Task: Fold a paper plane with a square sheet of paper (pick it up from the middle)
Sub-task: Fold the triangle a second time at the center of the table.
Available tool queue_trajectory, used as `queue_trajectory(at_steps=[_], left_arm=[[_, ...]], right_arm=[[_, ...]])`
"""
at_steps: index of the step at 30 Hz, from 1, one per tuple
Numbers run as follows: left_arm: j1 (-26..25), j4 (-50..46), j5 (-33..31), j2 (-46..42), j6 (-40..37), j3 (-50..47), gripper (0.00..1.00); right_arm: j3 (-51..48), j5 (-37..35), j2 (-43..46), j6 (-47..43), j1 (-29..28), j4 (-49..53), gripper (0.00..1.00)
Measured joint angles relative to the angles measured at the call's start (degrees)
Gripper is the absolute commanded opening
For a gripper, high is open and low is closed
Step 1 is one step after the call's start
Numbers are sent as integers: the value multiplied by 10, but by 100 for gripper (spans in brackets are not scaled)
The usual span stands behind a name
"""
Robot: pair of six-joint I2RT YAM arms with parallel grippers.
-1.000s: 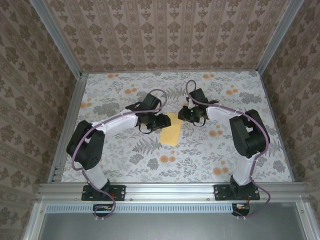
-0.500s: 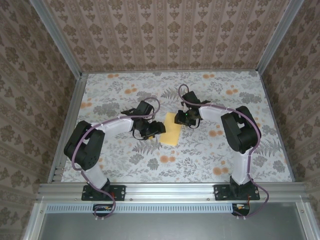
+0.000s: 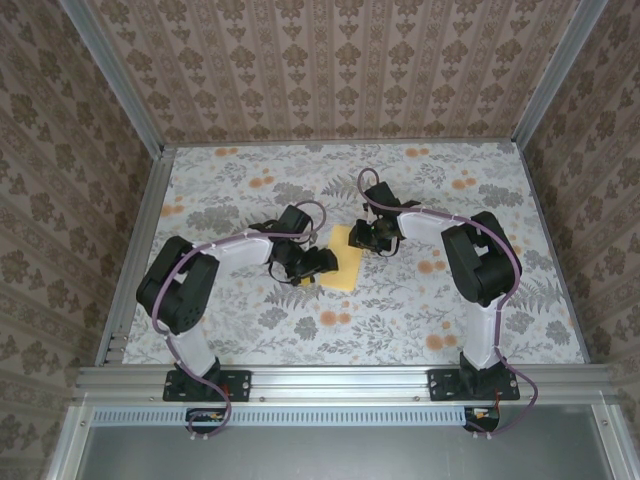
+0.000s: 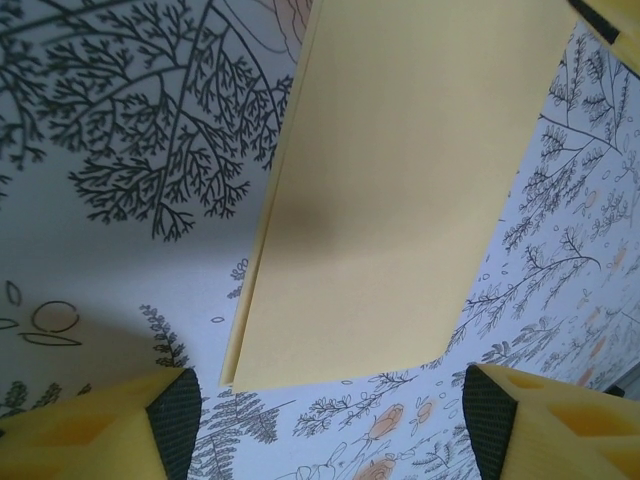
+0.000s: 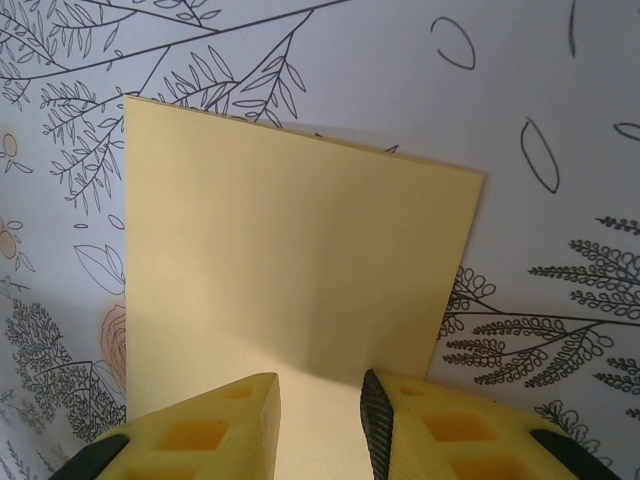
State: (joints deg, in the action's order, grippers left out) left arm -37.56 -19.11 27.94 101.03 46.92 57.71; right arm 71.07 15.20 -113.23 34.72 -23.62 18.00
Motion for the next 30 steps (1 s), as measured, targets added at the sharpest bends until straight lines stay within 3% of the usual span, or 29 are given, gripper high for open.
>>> queue_trajectory(at_steps=[30], left_arm=[[-18,21,23,19,-2,17,66]], right_arm=[[-2,4,0,2,2,-3,31]])
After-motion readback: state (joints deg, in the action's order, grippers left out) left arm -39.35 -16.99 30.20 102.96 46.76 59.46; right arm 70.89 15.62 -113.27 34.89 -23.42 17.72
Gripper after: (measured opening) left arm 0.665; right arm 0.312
